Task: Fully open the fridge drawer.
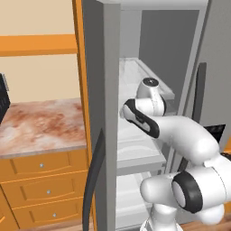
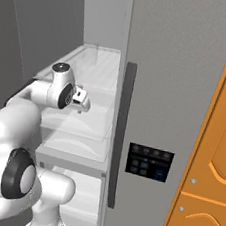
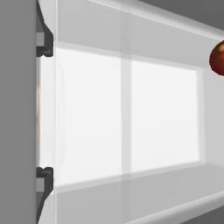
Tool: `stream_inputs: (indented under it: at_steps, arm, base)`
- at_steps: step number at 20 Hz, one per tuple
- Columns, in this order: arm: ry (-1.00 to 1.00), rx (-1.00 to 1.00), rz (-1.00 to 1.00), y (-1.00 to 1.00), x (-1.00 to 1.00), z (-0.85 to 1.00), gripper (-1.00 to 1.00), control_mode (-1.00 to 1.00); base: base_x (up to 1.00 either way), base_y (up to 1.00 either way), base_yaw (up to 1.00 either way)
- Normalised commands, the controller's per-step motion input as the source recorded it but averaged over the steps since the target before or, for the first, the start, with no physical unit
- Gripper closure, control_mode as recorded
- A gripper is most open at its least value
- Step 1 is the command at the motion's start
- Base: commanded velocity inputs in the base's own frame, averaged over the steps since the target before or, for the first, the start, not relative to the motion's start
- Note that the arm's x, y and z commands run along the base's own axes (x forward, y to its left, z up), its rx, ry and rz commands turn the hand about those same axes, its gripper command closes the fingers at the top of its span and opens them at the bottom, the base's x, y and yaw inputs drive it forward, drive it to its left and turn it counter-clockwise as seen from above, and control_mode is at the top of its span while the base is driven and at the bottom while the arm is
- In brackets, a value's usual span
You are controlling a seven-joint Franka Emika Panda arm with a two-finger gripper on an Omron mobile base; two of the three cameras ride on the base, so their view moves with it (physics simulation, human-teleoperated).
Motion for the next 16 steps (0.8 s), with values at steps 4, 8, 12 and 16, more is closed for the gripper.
stream_inputs:
  at_steps: [4,8,12,16]
  arm:
    - [0.00,0.00,0.00,0.00,-0.61,0.21,-1.00,-1.00]
    - [0.00,0.00,0.00,0.00,-0.69,0.25,-1.00,-1.00]
    - [0.02,0.00,-0.01,0.00,-0.85,0.12,-1.00,-1.00]
    - [0.05,0.00,-0.02,0.00,-0.97,0.05,-1.00,-1.00]
  base:
    - [0.00,0.00,0.00]
    - [0.00,0.00,0.00]
    - [0.00,0.00,0.00]
    - [0.00,0.00,0.00]
